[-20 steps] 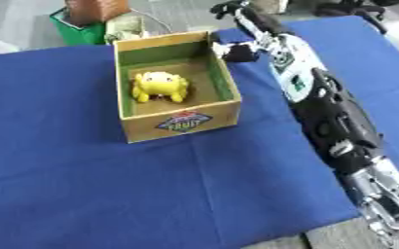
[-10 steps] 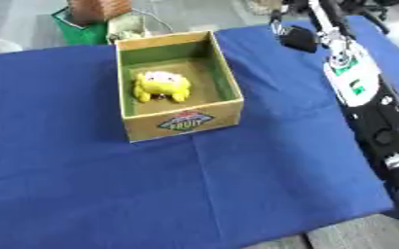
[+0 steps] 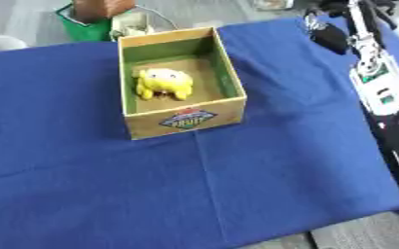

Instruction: Pick up objects on the table and place them in the box.

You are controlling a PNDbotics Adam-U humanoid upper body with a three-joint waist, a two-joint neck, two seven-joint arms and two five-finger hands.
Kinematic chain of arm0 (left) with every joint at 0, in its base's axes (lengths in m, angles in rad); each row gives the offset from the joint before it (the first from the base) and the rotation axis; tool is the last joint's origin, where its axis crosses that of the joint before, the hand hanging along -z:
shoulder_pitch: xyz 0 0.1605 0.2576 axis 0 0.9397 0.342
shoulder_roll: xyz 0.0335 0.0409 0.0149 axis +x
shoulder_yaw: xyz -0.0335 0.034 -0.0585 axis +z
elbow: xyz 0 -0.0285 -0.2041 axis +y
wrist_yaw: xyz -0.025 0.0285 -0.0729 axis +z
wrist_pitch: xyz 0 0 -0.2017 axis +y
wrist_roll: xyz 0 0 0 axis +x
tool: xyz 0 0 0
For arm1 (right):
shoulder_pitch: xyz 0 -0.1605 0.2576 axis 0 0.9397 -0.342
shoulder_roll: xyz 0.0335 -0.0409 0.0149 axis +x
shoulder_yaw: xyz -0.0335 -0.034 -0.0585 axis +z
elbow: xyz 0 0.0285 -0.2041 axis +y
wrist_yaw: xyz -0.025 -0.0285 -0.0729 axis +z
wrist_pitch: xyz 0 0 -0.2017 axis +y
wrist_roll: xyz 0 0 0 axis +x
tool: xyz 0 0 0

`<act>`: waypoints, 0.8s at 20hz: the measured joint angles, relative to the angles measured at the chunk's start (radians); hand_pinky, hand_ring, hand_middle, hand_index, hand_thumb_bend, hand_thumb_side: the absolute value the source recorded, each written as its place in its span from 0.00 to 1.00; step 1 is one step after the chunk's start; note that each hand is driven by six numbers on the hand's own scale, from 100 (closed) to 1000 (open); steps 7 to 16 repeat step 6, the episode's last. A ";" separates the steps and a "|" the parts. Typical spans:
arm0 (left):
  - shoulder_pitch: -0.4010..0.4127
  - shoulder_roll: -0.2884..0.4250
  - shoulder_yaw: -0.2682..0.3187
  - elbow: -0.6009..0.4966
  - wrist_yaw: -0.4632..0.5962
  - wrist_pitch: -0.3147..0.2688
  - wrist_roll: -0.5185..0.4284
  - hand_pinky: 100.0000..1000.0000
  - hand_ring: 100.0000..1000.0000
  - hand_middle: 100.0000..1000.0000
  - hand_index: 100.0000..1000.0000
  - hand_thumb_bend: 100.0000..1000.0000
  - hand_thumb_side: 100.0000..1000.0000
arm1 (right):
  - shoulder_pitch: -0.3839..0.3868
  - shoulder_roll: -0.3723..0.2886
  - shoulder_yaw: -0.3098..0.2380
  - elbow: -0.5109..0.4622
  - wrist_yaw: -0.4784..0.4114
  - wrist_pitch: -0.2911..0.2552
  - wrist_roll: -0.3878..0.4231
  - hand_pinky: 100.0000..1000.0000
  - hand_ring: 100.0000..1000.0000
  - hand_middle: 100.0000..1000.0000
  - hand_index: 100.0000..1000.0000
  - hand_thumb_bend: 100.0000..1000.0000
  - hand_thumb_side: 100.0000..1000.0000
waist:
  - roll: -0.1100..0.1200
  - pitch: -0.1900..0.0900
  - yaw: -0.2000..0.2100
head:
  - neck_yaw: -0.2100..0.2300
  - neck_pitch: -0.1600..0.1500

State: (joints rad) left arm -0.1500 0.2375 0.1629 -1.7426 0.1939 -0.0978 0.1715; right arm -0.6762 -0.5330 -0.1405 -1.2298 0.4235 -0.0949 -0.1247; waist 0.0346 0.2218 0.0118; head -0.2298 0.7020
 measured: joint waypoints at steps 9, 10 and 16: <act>0.000 0.000 0.000 0.000 0.000 0.000 0.000 0.42 0.34 0.39 0.56 0.76 0.09 | 0.009 0.000 -0.008 -0.007 -0.011 0.008 -0.008 0.71 0.85 0.59 0.77 0.00 0.37 | 0.000 0.000 -0.004 | 0.005 0.000; 0.000 0.000 0.000 0.000 0.000 0.000 0.000 0.42 0.34 0.39 0.56 0.76 0.09 | 0.009 0.000 -0.008 -0.007 -0.011 0.008 -0.008 0.71 0.85 0.59 0.77 0.00 0.37 | 0.000 0.000 -0.004 | 0.005 0.000; 0.000 0.000 0.000 0.000 0.000 0.000 0.000 0.42 0.34 0.39 0.56 0.76 0.09 | 0.009 0.000 -0.008 -0.007 -0.011 0.008 -0.008 0.71 0.85 0.59 0.77 0.00 0.37 | 0.000 0.000 -0.004 | 0.005 0.000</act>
